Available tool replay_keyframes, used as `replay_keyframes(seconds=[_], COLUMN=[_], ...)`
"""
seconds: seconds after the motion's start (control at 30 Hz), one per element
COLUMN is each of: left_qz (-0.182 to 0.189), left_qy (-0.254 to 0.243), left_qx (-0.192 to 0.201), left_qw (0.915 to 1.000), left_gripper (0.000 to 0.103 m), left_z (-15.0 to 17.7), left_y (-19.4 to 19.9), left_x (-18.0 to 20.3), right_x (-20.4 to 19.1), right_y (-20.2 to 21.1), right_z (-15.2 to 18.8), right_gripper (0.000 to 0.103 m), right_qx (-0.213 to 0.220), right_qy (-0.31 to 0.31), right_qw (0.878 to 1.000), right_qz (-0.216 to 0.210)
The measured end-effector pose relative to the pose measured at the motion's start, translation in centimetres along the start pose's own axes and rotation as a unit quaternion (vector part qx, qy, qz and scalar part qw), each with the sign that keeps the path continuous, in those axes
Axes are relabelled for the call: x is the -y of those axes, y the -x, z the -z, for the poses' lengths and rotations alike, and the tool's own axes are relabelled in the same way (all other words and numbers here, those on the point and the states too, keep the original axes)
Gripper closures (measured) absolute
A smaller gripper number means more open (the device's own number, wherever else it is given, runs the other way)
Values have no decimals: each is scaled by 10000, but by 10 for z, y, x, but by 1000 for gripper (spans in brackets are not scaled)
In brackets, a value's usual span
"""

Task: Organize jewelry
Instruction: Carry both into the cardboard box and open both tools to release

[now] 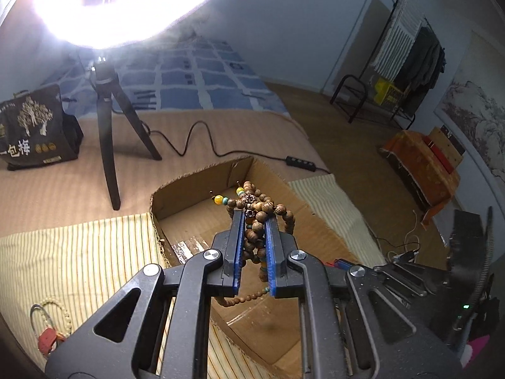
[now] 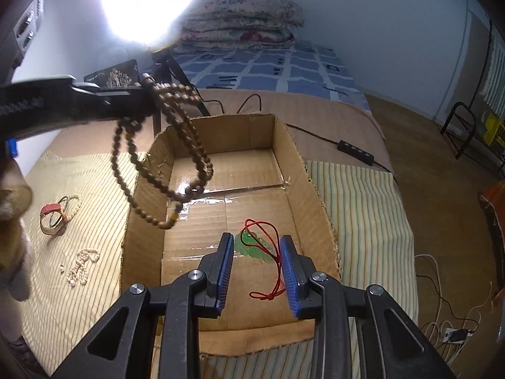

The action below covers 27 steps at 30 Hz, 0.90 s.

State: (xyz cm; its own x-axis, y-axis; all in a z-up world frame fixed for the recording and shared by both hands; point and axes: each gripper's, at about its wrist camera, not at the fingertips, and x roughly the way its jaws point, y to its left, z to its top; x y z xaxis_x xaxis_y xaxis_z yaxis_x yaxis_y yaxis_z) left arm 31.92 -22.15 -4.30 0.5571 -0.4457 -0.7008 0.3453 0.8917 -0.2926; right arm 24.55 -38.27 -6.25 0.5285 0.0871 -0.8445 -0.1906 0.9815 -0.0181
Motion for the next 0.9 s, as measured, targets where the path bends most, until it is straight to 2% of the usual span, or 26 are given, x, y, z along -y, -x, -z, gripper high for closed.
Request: replay_keyframes(seconds=[0.4,0.7,0.73,0.77,0.8,0.83,0.87,0.9], left_qz=[-189,-261,-263,-257,-257,-256,-269,-274], left_qy=[21,-38,-31,-24,-17,-7,-11,-32], left_qx=[-406,-489,-529,-561,-568,-533,-484,-474], left_qw=[9990,9985,9983,9981,9981,9982,9985,9985], left_gripper=[92,92,90,86,73,64,63,63], left_z=[12,15,15,15,15,15,15,15], left_y=[-34,-37,-37,-37,-37,-34,-31,-29], left_x=[-10,-7,-7,-7,-7,-7,-7,-6], right_x=[9,7,7,7,7,8,7,7], right_y=[-25,-27,-27,-25,-24,-23,-20,-17], right_z=[5,10,10,11,11,11,10,10], right_gripper=[73,73,73,69,57,48,32,27], right_qx=[-298,-376,-374,-378,-370,-332,-273,-219], right_qy=[-159,-155,-159,-164,-168,-169,-165,-158], right_qw=[9993,9990,9990,9990,9991,9992,9995,9996], right_qz=[-143,-174,-172,-166,-143,-111,-68,-39])
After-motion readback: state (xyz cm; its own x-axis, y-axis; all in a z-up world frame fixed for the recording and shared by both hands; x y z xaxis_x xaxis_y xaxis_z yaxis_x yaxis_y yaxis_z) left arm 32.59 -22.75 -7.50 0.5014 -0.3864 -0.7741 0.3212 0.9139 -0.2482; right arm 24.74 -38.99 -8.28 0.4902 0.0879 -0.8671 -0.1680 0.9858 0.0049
